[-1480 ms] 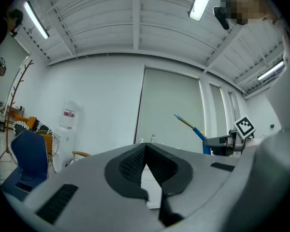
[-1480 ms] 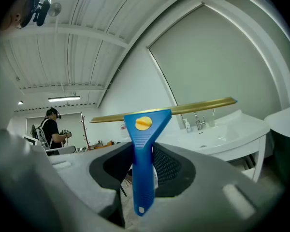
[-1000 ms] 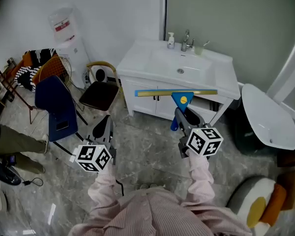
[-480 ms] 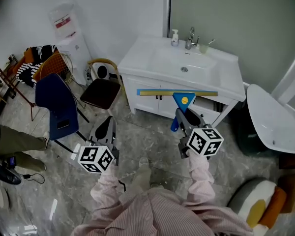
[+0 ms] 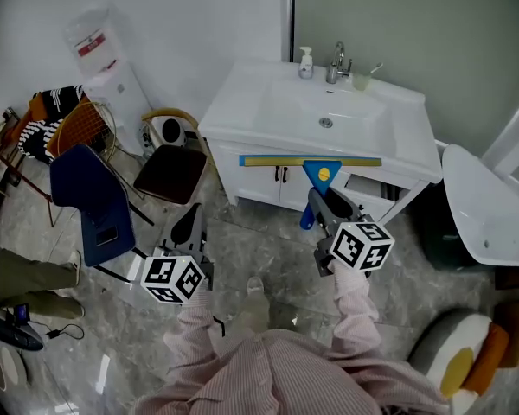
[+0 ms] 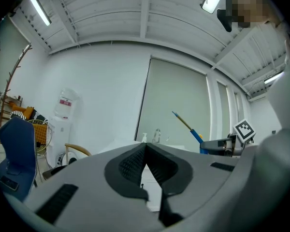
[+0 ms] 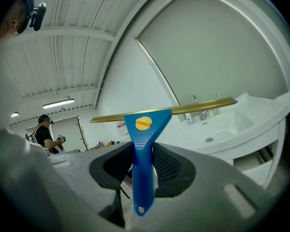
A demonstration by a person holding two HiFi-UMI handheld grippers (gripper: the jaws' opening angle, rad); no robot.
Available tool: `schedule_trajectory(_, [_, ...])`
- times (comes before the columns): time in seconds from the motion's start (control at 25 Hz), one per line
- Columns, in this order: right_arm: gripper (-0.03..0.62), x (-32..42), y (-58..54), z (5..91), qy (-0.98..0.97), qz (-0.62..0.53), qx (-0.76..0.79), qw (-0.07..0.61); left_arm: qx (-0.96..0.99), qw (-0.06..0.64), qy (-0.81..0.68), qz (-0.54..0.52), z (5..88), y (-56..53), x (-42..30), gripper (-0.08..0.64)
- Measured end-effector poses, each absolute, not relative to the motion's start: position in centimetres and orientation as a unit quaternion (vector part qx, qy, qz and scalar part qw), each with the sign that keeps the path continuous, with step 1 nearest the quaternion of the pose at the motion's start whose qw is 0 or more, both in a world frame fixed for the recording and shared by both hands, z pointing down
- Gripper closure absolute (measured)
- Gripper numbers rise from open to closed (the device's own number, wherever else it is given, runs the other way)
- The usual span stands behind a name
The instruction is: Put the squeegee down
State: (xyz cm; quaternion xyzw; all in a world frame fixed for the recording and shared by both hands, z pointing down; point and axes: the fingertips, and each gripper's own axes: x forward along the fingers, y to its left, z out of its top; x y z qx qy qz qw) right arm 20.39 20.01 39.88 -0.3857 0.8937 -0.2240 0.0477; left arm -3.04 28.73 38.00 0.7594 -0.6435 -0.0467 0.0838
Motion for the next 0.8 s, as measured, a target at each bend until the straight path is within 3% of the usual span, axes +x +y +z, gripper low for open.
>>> schedule_trajectory(0.8, [0.465,9.4,1.1,41.7,0.873,-0.252,-0.416,0.038,0.785,0.112,-0.609,-0.036,39.6,7.0,-13.6,0.558])
